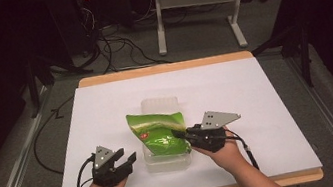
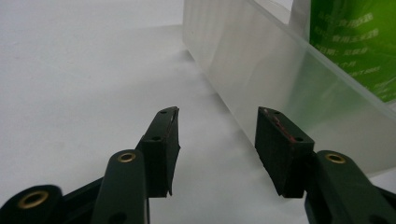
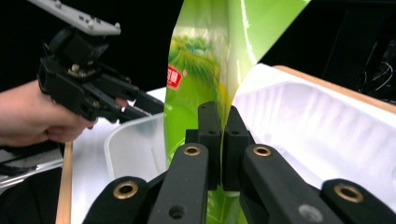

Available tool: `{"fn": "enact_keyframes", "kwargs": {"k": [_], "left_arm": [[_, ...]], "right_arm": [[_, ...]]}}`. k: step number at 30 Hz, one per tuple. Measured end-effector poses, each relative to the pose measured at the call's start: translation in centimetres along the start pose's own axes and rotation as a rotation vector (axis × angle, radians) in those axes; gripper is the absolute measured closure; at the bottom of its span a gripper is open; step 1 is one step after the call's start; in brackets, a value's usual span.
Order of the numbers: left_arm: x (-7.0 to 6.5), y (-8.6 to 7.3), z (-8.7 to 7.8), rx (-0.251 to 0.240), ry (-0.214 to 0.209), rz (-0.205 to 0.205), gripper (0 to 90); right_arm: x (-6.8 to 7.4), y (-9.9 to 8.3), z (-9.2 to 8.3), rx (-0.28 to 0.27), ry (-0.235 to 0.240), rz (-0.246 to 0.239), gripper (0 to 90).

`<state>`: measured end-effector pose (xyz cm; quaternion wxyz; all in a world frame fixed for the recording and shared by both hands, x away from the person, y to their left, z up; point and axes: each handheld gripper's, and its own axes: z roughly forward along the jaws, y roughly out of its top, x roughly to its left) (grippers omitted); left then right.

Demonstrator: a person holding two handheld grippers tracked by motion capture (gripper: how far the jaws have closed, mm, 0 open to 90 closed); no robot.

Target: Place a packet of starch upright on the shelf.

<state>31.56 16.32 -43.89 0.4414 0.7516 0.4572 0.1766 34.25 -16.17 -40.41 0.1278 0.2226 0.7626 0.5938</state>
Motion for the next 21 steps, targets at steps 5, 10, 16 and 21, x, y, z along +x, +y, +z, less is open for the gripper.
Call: {"fn": "enact_keyframes", "kwargs": {"k": [5, 10, 16, 21], "left_arm": [[0.0, 0.0, 0.0, -0.002, -0.002, 0.000, 50.2], [0.0, 0.0, 0.0, -0.003, -0.003, 0.003, 50.3], [0.0, 0.1, -0.1, -0.008, -0.006, 0.002, 50.3], [-0.1, 0.1, -0.1, -0.012, -0.010, 0.008, 50.3]], "right_arm": [[0.2, -1.0, 0.4, 0.071, -0.013, -0.008, 90.0], [-0.2, -2.1, 0.4, 0.061, 0.001, 0.039, 90.0], [0.1, -1.8, 0.1, 0.055, -0.011, 0.027, 87.5], [0.2, -1.4, -0.3, 0.035, -0.025, 0.026, 85.4]]}}
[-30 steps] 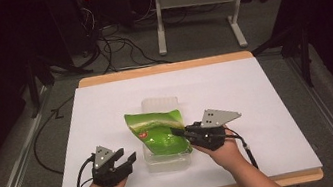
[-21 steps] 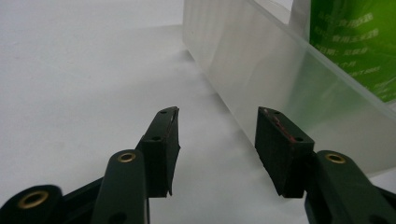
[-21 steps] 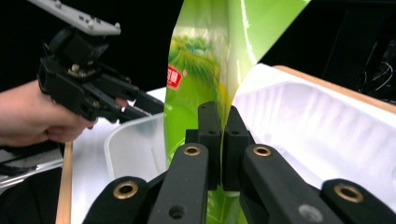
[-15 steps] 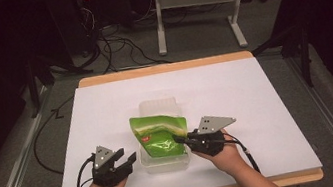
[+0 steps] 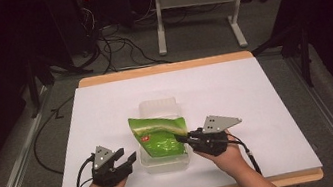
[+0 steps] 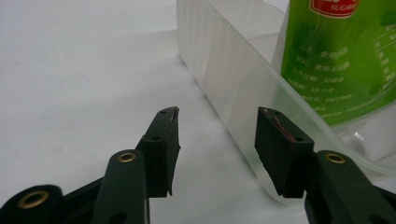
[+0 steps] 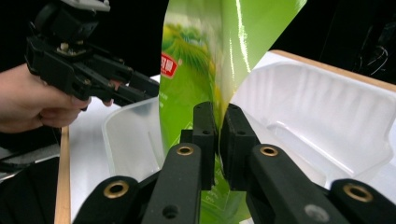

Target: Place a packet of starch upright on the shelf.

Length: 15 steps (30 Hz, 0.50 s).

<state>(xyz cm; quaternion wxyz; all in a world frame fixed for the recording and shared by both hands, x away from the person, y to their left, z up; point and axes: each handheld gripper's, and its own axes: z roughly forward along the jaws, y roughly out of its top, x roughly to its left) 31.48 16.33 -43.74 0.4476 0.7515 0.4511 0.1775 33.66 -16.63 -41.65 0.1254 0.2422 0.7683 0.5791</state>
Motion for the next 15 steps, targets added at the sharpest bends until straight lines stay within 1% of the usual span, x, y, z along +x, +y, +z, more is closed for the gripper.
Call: {"fn": "enact_keyframes", "kwargs": {"k": [2, 4, 6, 7, 11, 12, 13, 15], "left_arm": [[0.0, 0.0, 0.0, 0.000, -0.001, 0.001, 50.2], [0.0, 0.0, 0.0, -0.003, 0.000, 0.003, 50.1], [0.0, 0.0, 0.0, -0.006, 0.002, 0.005, 49.9], [0.0, 0.0, -0.1, -0.008, 0.002, 0.005, 49.3], [0.2, 0.1, -0.3, -0.017, 0.010, 0.005, 48.5], [0.4, 0.1, -0.3, -0.018, 0.012, 0.006, 48.2], [0.5, 0.1, -0.4, -0.020, 0.015, 0.007, 48.0], [0.8, 0.1, -0.6, -0.021, 0.018, 0.005, 47.2]], "right_arm": [[0.0, 0.2, -0.3, -0.013, -0.002, 0.004, 81.6], [0.0, 0.4, -0.5, -0.023, -0.010, 0.008, 75.4], [0.0, 0.7, -0.7, -0.032, -0.019, 0.015, 67.4], [0.0, 0.8, -0.9, -0.034, -0.027, 0.012, 62.0], [0.3, 1.0, -1.5, -0.020, -0.076, -0.021, 48.1], [0.4, 1.0, -1.7, -0.012, -0.088, -0.023, 45.1], [0.4, 0.9, -1.9, -0.004, -0.103, -0.033, 42.5], [0.4, 0.8, -2.5, 0.015, -0.129, -0.033, 39.8]]}}
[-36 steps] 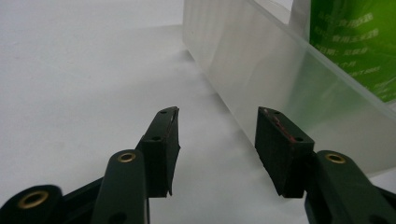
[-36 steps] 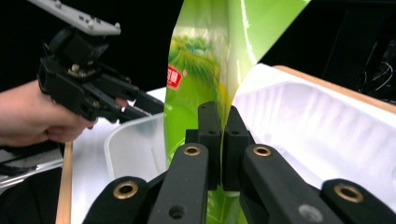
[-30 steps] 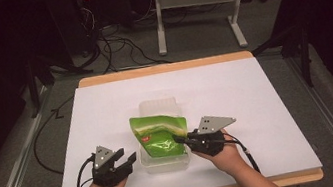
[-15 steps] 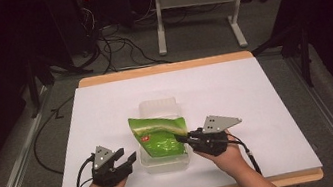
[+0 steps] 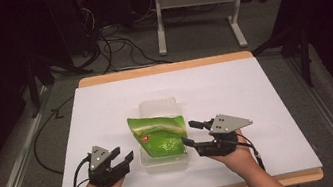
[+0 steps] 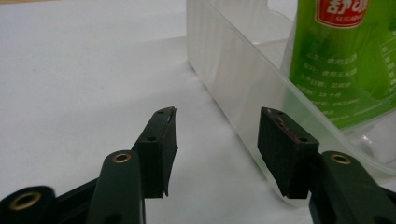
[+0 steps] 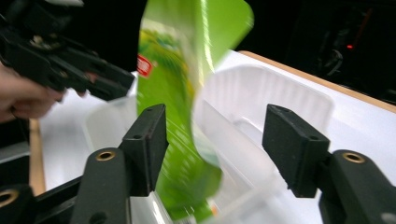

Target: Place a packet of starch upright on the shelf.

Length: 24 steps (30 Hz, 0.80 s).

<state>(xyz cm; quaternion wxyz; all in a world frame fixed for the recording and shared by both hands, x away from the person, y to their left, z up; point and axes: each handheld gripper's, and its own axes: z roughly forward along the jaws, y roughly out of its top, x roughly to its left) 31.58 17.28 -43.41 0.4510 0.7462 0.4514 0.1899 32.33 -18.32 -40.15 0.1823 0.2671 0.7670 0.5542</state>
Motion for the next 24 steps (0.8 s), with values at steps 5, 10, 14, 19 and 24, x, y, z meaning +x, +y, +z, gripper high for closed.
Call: {"fn": "enact_keyframes", "kwargs": {"k": [5, 10, 14, 19, 24], "left_arm": [[1.0, 0.0, -0.1, 0.033, -0.006, 0.016, 43.6], [2.0, 0.1, -0.3, 0.036, 0.022, 0.024, 43.3], [3.0, 0.0, -0.7, 0.037, 0.044, 0.013, 42.6], [4.6, -0.1, -1.2, 0.031, 0.070, -0.031, 42.5], [5.4, -0.3, -1.2, 0.026, 0.076, -0.076, 42.0]], "right_arm": [[-1.1, -1.2, -1.7, 0.043, -0.080, 0.015, 34.4], [-3.3, -2.8, -3.9, 0.092, -0.207, 0.039, 33.0], [-5.5, -4.2, -5.8, 0.122, -0.324, 0.068, 33.4], [-7.5, -5.7, -8.5, 0.140, -0.417, 0.136, 34.1], [-8.2, -6.5, -11.2, 0.129, -0.480, 0.178, 34.5]]}}
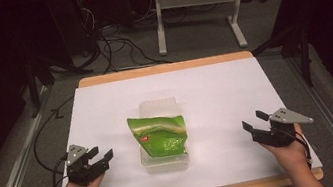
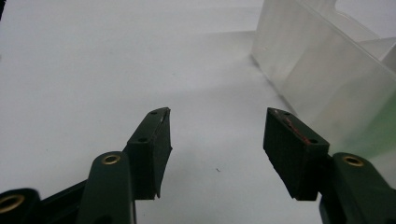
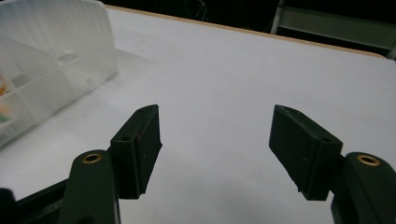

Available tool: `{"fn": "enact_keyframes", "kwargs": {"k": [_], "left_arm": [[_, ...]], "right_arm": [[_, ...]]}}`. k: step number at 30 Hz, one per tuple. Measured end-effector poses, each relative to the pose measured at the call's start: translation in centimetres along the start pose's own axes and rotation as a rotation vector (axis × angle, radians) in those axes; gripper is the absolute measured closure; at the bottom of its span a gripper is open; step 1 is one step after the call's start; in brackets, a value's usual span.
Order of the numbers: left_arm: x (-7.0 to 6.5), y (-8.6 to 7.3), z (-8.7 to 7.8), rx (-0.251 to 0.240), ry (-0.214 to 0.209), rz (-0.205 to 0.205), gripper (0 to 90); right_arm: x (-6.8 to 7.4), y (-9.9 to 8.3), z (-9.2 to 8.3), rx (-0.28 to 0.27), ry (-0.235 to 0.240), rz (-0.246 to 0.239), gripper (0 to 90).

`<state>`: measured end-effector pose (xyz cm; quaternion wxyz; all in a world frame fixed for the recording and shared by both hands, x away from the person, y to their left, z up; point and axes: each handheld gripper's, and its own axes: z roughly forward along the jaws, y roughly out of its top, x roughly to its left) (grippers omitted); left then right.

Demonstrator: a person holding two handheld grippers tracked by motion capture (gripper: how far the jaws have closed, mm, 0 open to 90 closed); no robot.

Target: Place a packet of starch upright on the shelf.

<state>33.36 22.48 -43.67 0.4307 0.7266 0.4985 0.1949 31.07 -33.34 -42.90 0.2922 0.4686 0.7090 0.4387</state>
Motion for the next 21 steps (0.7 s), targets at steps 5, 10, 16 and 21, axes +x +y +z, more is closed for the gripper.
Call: {"fn": "enact_keyframes", "kwargs": {"k": [5, 10, 16, 21], "left_arm": [[-0.8, -0.1, 0.6, 0.020, -0.002, 0.030, 41.4], [-1.3, -0.1, 1.0, 0.033, 0.001, 0.050, 40.8], [-1.4, -0.2, 0.9, 0.035, -0.003, 0.050, 40.4], [-1.3, -0.1, 0.8, 0.029, -0.013, 0.034, 40.0]], "right_arm": [[-0.6, 0.0, 0.0, -0.038, -0.005, 0.080, 34.7], [0.1, 0.0, 1.0, -0.001, 0.039, 0.055, 34.8], [0.6, 0.1, 1.2, 0.001, 0.061, 0.038, 34.8], [0.4, 0.1, 1.2, 0.004, 0.055, 0.045, 34.9]]}}
